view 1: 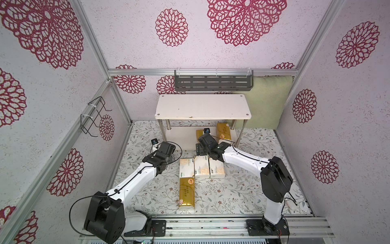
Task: Place the tissue boxes on the shelf by color
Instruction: Place a box of tissues on the shelf.
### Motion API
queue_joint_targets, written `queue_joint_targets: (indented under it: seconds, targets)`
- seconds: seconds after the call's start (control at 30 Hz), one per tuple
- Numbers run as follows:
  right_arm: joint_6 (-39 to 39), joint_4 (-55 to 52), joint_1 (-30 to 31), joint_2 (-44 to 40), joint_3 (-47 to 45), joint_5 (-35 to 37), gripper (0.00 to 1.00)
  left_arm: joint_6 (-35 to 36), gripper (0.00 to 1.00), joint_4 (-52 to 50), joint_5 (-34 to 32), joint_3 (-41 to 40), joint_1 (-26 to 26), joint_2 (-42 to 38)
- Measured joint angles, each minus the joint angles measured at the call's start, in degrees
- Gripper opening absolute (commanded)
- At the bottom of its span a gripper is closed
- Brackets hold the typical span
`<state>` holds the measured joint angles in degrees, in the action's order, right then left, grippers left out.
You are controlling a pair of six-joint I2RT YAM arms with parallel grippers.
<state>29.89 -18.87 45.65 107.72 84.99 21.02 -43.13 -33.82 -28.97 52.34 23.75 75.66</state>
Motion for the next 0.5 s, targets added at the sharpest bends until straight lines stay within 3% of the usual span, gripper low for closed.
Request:
queue_joint_targets:
  seconds: [0.5]
  targets:
    - [0.0, -1.3, -1.8, 9.9, 12.1, -1.3, 0.85, -0.4, 0.97, -0.3, 0.0, -1.9, 0.2, -2.2]
